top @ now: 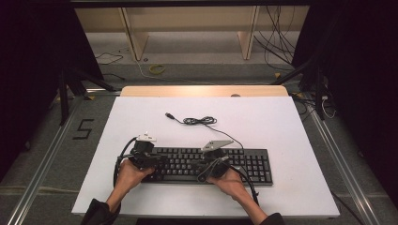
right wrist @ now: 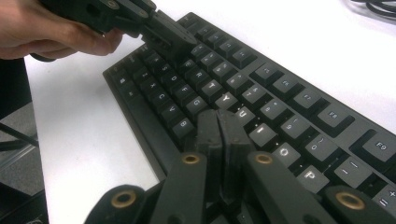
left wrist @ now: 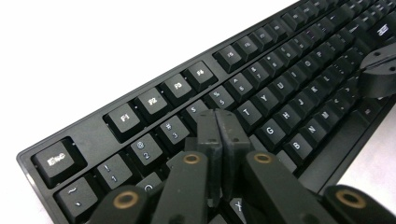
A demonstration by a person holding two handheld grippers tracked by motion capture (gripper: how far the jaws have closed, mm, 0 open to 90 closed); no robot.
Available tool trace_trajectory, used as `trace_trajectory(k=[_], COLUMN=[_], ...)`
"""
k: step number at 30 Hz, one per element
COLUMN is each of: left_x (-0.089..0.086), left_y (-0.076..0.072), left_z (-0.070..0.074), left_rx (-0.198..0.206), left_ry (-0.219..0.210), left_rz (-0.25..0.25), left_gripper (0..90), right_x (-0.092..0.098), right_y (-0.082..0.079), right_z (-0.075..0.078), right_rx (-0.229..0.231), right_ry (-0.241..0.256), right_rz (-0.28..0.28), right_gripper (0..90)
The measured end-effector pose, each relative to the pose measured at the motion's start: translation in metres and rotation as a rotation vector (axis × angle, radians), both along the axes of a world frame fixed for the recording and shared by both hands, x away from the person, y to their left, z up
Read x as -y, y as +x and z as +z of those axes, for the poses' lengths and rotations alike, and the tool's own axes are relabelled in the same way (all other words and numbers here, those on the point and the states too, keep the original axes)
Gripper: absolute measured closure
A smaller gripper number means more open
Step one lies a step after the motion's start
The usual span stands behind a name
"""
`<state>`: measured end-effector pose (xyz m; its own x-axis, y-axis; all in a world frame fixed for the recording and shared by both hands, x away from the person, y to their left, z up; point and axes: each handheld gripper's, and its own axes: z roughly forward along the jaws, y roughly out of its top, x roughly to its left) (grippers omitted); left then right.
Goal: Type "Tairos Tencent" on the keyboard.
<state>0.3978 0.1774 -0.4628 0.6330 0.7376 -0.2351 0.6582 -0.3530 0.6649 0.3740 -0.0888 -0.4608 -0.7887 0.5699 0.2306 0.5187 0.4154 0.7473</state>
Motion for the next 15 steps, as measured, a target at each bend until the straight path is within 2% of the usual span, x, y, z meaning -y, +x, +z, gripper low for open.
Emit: trace_trajectory(k=[7, 15], left_x=[-0.0023, -0.0043], left_y=[-0.0015, -0.0036], left_z=[0.0019, 0.0042], left_rx=[0.003, 0.001], left_ry=[-0.021, -0.041], left_rz=[0.005, -0.003], left_gripper=[83.2, 74.0], right_x=[0.0003, 0.0004], right_y=[-0.0001, -0.0002], right_z=[0.0004, 0.0005], right_rx=[0.001, 0.002], right_ry=[0.001, 0.001], right_rz=[0.001, 0.002], right_gripper=[89.0, 88.8])
